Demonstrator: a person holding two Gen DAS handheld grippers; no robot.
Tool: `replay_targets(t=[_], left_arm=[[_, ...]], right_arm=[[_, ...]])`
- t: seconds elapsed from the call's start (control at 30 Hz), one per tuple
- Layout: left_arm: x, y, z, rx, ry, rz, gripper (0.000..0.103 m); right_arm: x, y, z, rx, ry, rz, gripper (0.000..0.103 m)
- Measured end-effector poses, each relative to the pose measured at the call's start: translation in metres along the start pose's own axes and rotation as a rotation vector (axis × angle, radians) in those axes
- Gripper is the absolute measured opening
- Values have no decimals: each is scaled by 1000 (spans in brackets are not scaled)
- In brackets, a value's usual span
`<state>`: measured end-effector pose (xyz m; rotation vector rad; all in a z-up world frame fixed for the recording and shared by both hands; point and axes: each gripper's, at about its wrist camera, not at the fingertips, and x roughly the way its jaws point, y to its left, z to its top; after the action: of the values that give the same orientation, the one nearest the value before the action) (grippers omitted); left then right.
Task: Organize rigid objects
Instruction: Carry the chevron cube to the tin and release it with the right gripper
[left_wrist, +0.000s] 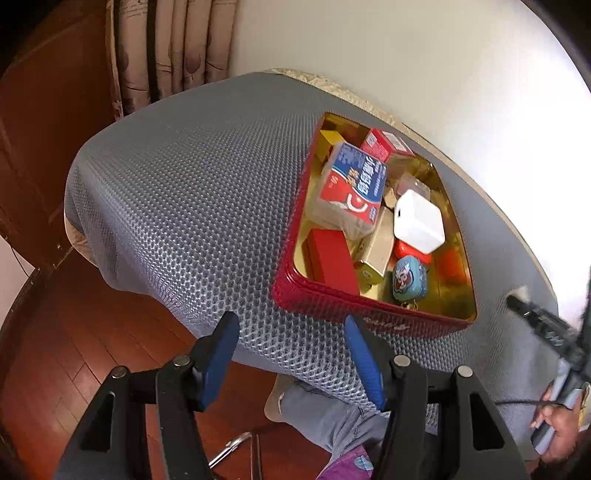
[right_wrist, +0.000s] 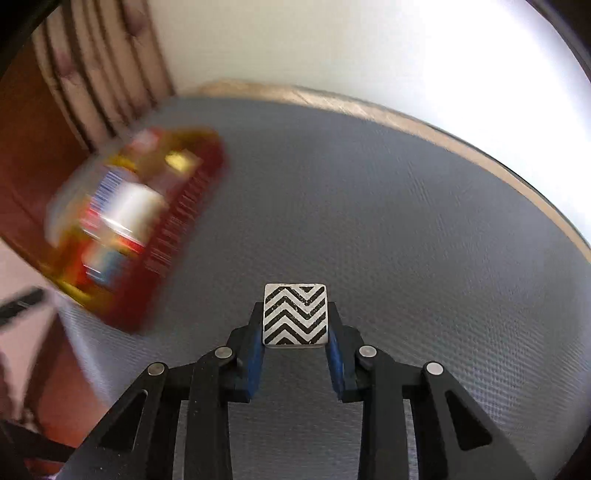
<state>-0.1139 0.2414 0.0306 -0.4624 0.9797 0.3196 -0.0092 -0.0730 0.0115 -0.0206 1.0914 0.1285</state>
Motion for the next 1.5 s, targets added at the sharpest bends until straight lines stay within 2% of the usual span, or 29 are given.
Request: replay_targets(t=[0.07,0.17,0.37,0.43,0.57,0.8,1.03,1.13,1.17,1.2,1.27,1.4,1.5], left_arm=[[0,1,1,-3,1,1,61],[3,1,1,0,17,-3,61],[1,-4,2,36,-2,40,61],[1,-4,2,41,-3,48,61],[4,-3,3,41,7,58,61],[9,-3,4,45,16,86,61],[9,-5,3,58,16,104,61],[7,-7,3,64,9,111,61],[6,-8,2,65,4,114,61],[5,-8,2,66,-3,115,61],[2,-9,2,70,-15,114,61],[-7,-14,2,89,-64,109,61],[-17,-20,1,116,-114,97,61]], right_arm=[[-12,28,15,-49,-49,46,28],[-12,71,33,-106,-69,132,28],[16,138,41,-177,-38,259,28],[30,157,38,-197,-23,272,28],[49,168,31,-192,11,292,28],[69,174,36,-179,21,276,28],[70,173,38,-153,-13,265,32],[55,169,36,-133,-79,259,43],[47,169,35,-129,-111,254,55],[38,168,33,-125,-150,246,71],[20,167,26,-126,-224,206,88],[-9,166,12,-129,-322,150,97],[-27,161,0,-92,-383,110,98]])
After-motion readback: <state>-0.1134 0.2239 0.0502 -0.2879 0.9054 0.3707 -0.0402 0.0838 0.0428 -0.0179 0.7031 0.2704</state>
